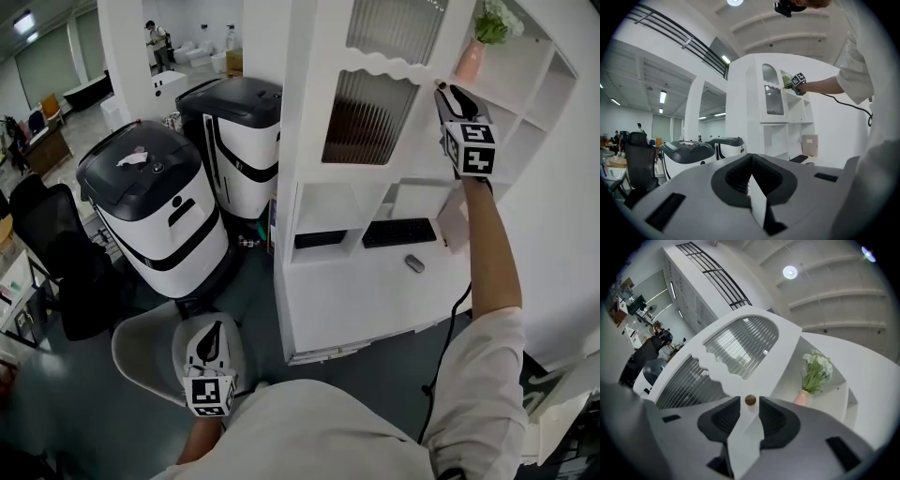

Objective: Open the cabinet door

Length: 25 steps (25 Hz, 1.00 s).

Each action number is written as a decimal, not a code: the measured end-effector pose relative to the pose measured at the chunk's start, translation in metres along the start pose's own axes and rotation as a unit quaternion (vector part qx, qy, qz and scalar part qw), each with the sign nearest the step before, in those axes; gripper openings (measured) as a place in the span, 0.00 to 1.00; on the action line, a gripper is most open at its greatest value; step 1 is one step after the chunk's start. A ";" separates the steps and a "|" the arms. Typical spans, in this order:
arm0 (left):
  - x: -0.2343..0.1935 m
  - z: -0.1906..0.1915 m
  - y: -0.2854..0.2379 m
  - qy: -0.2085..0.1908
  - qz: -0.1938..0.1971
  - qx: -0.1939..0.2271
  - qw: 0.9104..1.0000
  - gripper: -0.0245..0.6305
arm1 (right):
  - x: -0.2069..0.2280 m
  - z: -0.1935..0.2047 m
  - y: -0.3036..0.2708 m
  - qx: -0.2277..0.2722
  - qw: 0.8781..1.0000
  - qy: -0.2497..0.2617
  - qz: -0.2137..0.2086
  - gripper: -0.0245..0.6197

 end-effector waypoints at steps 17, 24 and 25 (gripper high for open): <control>-0.002 0.008 0.011 0.007 -0.026 -0.011 1.000 0.04 | 0.002 0.002 -0.033 -0.016 0.999 0.029 -0.007 0.19; 0.001 0.012 0.009 0.010 -0.022 -0.014 1.000 0.04 | 0.003 0.002 -0.035 -0.024 0.998 0.057 -0.018 0.18; 0.001 0.013 0.009 0.011 -0.021 -0.015 1.000 0.04 | 0.003 0.002 -0.035 -0.023 0.998 0.060 -0.018 0.18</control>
Point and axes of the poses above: the fingertips, and each gripper's own axes: y backward along the fingers, x to its right, z out of its underside, the point moved 10 cm from there along y, backward along the fingers
